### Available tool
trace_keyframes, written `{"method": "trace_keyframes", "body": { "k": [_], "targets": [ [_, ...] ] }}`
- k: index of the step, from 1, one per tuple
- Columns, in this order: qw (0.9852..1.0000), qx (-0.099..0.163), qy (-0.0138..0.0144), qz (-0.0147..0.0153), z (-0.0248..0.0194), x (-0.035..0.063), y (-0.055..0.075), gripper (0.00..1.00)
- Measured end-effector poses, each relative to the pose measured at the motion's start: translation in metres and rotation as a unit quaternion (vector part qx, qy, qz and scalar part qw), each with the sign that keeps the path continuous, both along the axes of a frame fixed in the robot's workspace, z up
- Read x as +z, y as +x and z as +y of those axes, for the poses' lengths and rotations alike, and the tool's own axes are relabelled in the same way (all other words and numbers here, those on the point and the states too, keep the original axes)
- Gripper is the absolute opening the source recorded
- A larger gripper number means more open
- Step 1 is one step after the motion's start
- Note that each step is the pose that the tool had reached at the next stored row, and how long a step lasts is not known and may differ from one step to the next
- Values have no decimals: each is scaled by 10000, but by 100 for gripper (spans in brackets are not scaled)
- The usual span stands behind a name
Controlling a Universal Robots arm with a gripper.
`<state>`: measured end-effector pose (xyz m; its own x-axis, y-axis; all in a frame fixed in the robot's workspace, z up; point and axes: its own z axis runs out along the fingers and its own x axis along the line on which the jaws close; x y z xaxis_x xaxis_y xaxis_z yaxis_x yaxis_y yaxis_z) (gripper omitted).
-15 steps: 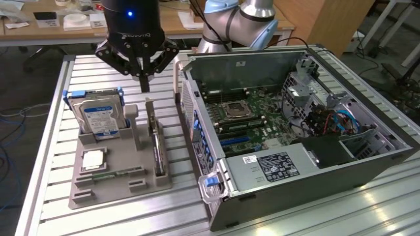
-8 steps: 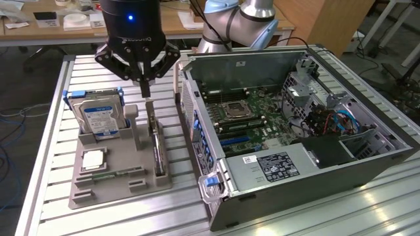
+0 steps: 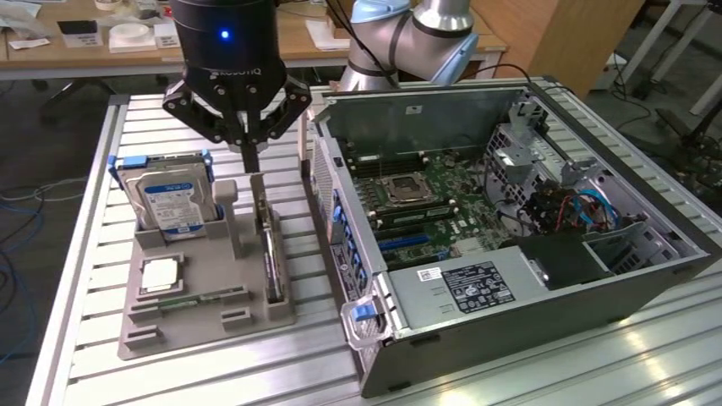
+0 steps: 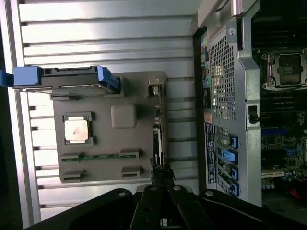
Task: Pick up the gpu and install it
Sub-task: 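Reach for the gpu, then pick up the gpu and move the gpu toward the slot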
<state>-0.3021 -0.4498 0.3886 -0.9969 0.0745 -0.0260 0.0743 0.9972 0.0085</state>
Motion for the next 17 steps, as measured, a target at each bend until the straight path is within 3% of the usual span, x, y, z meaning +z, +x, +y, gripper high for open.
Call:
{"method": "trace_keyframes", "body": {
  "k": [17],
  "targets": [
    [10000, 0, 0, 0, -17, 0, -5, 10]
  ]
}}
